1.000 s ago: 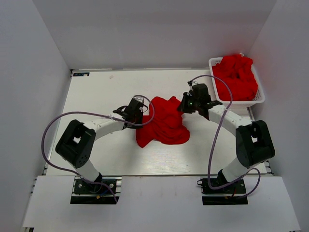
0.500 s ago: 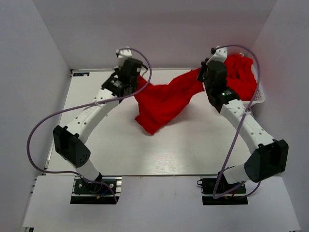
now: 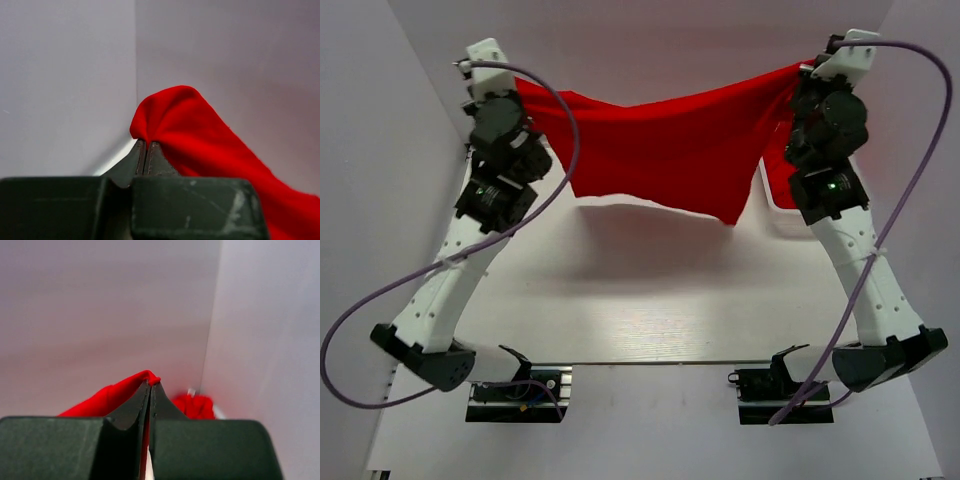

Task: Fold and stack the t-shirts
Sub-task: Flatten out the tshirt

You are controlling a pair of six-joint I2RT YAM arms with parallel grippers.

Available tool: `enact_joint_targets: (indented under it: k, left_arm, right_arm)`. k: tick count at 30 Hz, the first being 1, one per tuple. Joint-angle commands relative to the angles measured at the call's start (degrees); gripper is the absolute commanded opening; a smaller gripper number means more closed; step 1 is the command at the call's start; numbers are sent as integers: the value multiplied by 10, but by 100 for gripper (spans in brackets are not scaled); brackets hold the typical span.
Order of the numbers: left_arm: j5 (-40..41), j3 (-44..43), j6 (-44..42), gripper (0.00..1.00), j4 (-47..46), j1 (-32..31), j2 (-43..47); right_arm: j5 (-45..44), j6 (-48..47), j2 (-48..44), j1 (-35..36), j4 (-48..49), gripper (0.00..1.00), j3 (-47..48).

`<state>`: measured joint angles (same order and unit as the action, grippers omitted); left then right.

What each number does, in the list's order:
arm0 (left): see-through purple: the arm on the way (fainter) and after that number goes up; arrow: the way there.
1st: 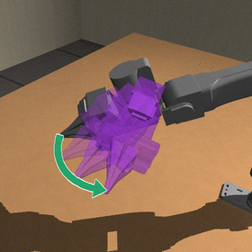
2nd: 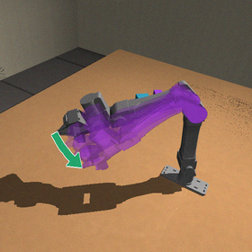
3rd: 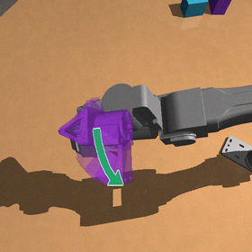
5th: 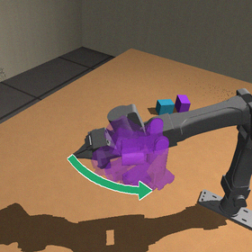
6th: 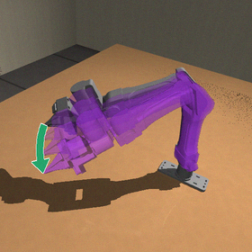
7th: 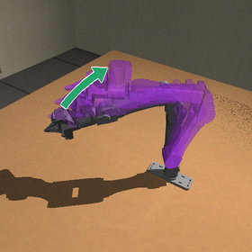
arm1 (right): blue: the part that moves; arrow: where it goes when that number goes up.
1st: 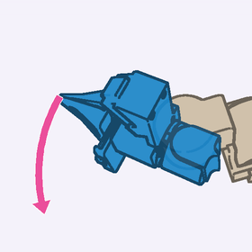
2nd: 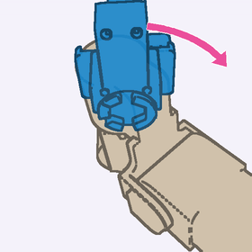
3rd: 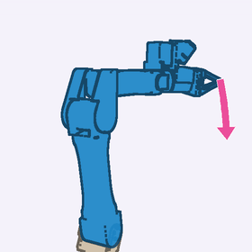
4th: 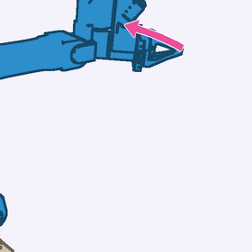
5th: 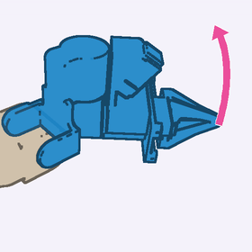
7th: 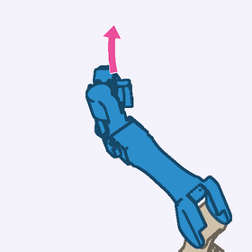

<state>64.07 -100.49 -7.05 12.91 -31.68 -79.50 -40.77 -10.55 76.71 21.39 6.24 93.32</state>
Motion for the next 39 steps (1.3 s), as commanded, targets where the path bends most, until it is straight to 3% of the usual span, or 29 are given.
enact_joint_targets:
  k: [1,7,14,19,25,27,29,31,32,33,34,35,36,37,38,39]
  left_arm:
    - [13,-34,-140,0,-137,2,65]
    - [-120,-104,-162,0,-107,-10,106]
    - [-257,-183,-128,0,-33,-10,131]
    - [-250,-161,-123,0,-46,-10,103]
    - [-108,-47,-132,0,-149,4,-5]
    - [-89,-6,-89,0,-157,21,-37]
    - [-84,5,-31,0,-87,40,-101]
    - [-89,5,88,0,24,77,-156]
    - [-99,5,127,10,54,89,-215]
    - [-111,5,178,36,79,114,-248]
    - [-130,-14,205,70,142,124,-284]
    - [-142,-67,229,100,176,134,-320]
    - [-155,-100,243,100,201,143,-391]
    - [-189,-133,244,100,221,157,-422]
    - [-198,-206,244,100,255,157,-448]
    - [-203,-237,236,100,267,163,-473]
  right_arm:
    - [-17,-69,-45,-4,50,0,78]
    - [55,-84,-74,-2,-3,0,172]
    - [124,-73,-138,-2,-21,0,191]
    - [116,-69,-111,-2,-23,0,171]
    - [74,-43,-42,-5,17,0,51]
    - [50,-22,5,-6,24,0,12]
    - [43,20,50,-16,25,0,-29]
    - [62,44,116,-25,31,0,-52]
    - [85,54,135,-27,26,0,-66]
    - [124,74,154,-30,19,0,-62]
    - [143,77,217,-33,2,5,-25]
    - [153,74,241,-35,-34,36,-1]
    - [159,82,293,-40,-52,54,26]
    - [161,78,342,-40,-106,70,126]
    - [158,70,362,-41,-130,85,156]
    - [152,70,401,-42,-170,90,182]
